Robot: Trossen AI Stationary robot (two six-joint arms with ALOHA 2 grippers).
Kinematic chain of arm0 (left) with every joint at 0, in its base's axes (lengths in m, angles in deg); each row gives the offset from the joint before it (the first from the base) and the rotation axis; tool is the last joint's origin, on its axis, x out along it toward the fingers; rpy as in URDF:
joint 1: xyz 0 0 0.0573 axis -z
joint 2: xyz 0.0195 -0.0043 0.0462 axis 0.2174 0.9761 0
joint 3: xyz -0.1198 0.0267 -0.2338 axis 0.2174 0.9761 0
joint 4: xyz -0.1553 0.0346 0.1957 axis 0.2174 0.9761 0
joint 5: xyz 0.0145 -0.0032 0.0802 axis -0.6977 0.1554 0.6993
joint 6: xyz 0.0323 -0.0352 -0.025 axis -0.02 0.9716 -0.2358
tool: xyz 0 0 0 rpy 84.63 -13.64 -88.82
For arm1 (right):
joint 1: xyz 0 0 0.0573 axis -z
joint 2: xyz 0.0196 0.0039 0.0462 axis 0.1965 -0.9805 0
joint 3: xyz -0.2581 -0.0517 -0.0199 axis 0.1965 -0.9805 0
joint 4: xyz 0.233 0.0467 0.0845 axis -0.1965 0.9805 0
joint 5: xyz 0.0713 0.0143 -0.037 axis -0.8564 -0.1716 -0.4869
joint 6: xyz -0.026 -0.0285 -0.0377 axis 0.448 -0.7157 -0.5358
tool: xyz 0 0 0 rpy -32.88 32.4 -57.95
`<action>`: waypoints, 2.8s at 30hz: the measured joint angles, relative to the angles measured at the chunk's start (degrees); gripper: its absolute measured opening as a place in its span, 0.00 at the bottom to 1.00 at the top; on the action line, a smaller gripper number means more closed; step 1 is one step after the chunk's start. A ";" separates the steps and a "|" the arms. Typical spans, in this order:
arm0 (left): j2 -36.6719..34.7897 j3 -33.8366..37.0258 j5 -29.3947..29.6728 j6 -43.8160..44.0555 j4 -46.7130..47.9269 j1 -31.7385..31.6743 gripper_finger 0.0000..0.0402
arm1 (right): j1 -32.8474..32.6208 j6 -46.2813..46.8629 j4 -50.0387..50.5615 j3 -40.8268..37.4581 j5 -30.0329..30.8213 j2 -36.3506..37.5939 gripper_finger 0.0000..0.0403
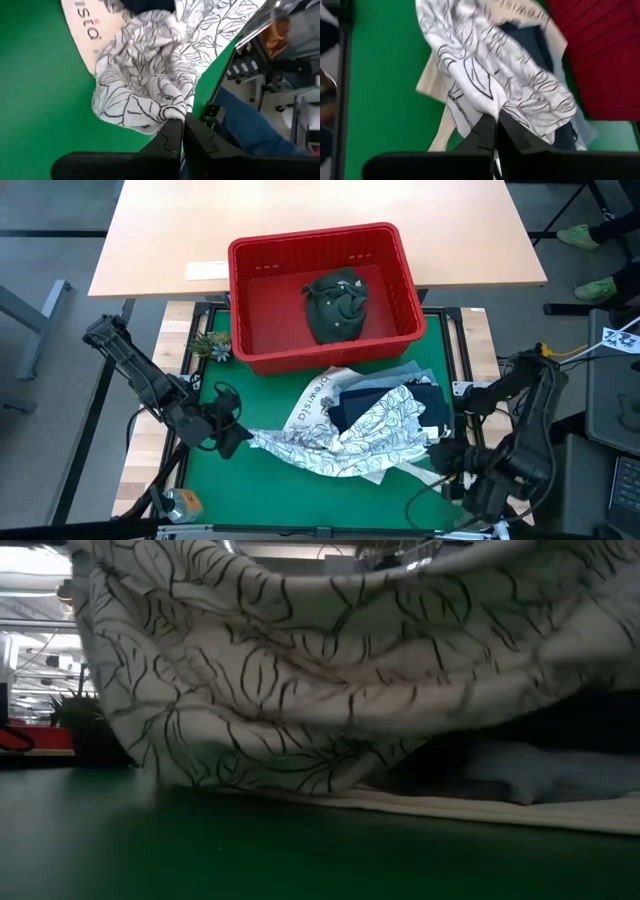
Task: Fold laundry
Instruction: Fold the patterned white shirt
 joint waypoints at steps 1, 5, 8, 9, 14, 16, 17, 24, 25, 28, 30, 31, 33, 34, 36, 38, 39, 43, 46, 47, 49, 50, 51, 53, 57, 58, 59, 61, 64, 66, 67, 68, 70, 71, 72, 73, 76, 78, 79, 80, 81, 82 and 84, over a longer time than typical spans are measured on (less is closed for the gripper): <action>-0.55 0.00 0.70 -0.03 0.14 0.00 0.00 | 0.00 0.32 0.01 0.00 1.00 1.02 0.01; -3.37 0.00 3.58 -0.04 1.13 0.00 0.00 | 0.00 1.67 0.06 0.00 5.19 5.23 0.01; -5.93 0.00 6.80 -0.25 1.21 0.00 0.00 | 0.00 1.73 0.04 0.00 6.77 8.09 0.01; -6.89 0.00 8.03 -0.73 1.19 0.00 0.00 | 0.00 1.73 0.05 0.00 7.32 8.90 0.01; -9.78 0.00 11.14 -1.39 0.27 0.00 0.00 | 0.00 1.73 0.05 0.00 8.29 11.65 0.01; -9.68 0.00 9.78 -1.40 -0.76 0.08 0.00 | 0.00 1.85 -0.32 0.01 6.21 11.68 0.01; -9.40 0.00 8.74 -1.36 -1.31 0.34 0.00 | 0.00 2.35 -0.67 0.01 4.69 11.58 0.01; -3.40 0.00 -0.66 -0.88 -9.28 3.89 0.00 | -0.07 5.71 -6.19 0.00 -7.26 8.31 0.01; -2.06 0.00 -1.71 -0.53 -10.86 4.77 0.00 | -0.07 5.73 -7.40 0.00 -9.03 7.54 0.01; 2.31 0.00 -4.45 1.76 -14.02 7.30 0.00 | -0.07 5.75 -10.33 0.02 -13.85 5.02 0.01; 5.39 0.00 -5.83 3.87 -14.97 9.15 0.00 | -0.07 5.75 -11.66 0.01 -17.12 3.18 0.01; 6.95 0.00 -6.43 5.51 -15.03 10.11 0.00 | -0.07 5.76 -12.11 0.02 -18.84 2.16 0.01; 10.10 0.00 -8.31 9.42 -15.02 11.85 0.00 | -0.07 5.75 -12.91 0.02 -22.42 0.21 0.01; 11.71 0.00 -9.32 11.30 -15.03 12.69 0.00 | -0.07 5.77 -12.99 0.01 -24.23 -0.88 0.01; 14.79 0.00 -10.78 15.56 -15.19 14.32 0.00 | -0.07 6.24 -13.26 0.00 -27.52 -2.98 0.01; 17.84 0.00 -12.07 18.75 -16.45 15.63 0.00 | -0.07 7.06 -13.58 0.00 -30.25 -5.01 0.01; 19.34 0.00 -12.67 19.95 -17.27 16.17 0.00 | -0.07 7.38 -13.58 0.00 -31.47 -6.17 0.01; 25.01 0.00 -15.57 24.18 -22.06 17.37 0.00 | -0.07 7.74 -13.80 0.00 -35.94 -10.25 0.01; 28.37 0.00 -18.14 25.85 -26.37 17.52 0.00 | -0.07 7.73 -14.41 0.00 -39.46 -12.67 0.01; 29.19 0.00 -18.93 26.28 -27.63 17.51 0.00 | -0.07 7.73 -15.05 0.00 -40.70 -13.34 0.01; 30.57 0.00 -20.39 27.45 -30.14 17.46 0.00 | -0.06 7.74 -16.68 0.00 -43.19 -14.69 0.01; 31.10 0.00 -20.97 27.50 -31.24 17.46 0.00 | -0.04 7.74 -17.41 0.00 -44.47 -15.24 0.01; 31.47 0.00 -21.30 27.49 -32.14 17.46 0.00 | -0.04 7.71 -18.11 0.01 -45.57 -15.92 0.01; 32.03 0.00 -21.55 27.51 -33.44 17.49 0.00 | -0.05 7.71 -18.84 0.00 -47.19 -16.96 0.01; 32.09 0.00 -21.27 27.50 -33.65 17.46 0.00 | -0.04 7.56 -19.06 0.00 -47.61 -18.63 0.01; 32.09 0.00 -20.88 27.49 -33.65 17.46 0.00 | -0.04 7.37 -19.05 0.00 -47.63 -18.87 0.01; 32.09 0.00 -20.84 27.45 -33.65 17.46 0.01 | -0.04 7.28 -19.09 0.00 -47.63 -19.19 0.01; 32.09 0.00 -20.78 27.45 -33.63 17.46 0.04 | -0.04 7.26 -19.19 0.00 -47.83 -19.50 0.01; 32.09 0.00 -20.81 27.43 -33.54 17.44 0.09 | -0.04 7.26 -19.87 0.00 -47.99 -19.56 0.01; 32.09 0.00 -20.81 27.42 -33.54 17.45 0.13 | -0.04 7.26 -20.09 0.00 -47.86 -19.56 0.01; 32.09 0.00 -20.80 27.35 -33.52 17.46 0.15 | -0.04 7.26 -20.05 0.02 -47.81 -19.56 0.01; 32.09 0.00 -20.80 26.98 -33.52 17.46 0.17 | -0.04 7.26 -20.05 0.00 -47.81 -19.56 0.01; 32.09 0.00 -20.78 25.80 -33.52 17.44 0.21 | -0.04 7.24 -20.07 0.00 -47.50 -19.56 0.02; 32.09 0.00 -20.76 25.39 -33.50 17.42 0.22 | -0.04 7.24 -20.07 0.00 -47.46 -19.56 0.03; 32.09 0.00 -20.72 25.04 -33.32 17.42 0.24 | -0.04 7.24 -20.07 0.00 -47.43 -19.56 0.04; 32.09 0.00 -20.53 24.54 -32.97 17.42 0.25 | -0.02 7.24 -20.07 0.00 -47.42 -19.56 0.07; 32.09 0.00 -18.43 22.72 -31.66 17.35 0.29 | 0.00 7.24 -20.05 0.00 -47.43 -19.56 0.16; 32.09 0.00 -15.23 19.75 -31.44 17.20 0.31 | 0.00 7.22 -19.77 0.00 -47.10 -19.56 0.23; 32.09 0.00 -13.14 17.63 -31.27 17.07 0.32 | 0.00 7.20 -19.47 0.00 -46.61 -19.56 0.26; 32.09 0.00 -11.00 15.38 -31.16 16.90 0.32 | 0.00 7.06 -19.13 0.01 -46.31 -19.56 0.30; 32.09 0.00 -8.74 12.84 -30.96 16.59 0.32 | 0.00 6.80 -18.87 0.00 -46.32 -19.56 0.32; 32.09 0.00 -6.48 10.34 -30.82 16.17 0.33 | 0.00 5.79 -18.63 0.00 -46.51 -19.56 0.34; 32.09 0.00 -2.54 6.08 -29.91 14.89 0.33 | 0.01 1.85 -17.95 0.01 -47.63 -19.56 0.38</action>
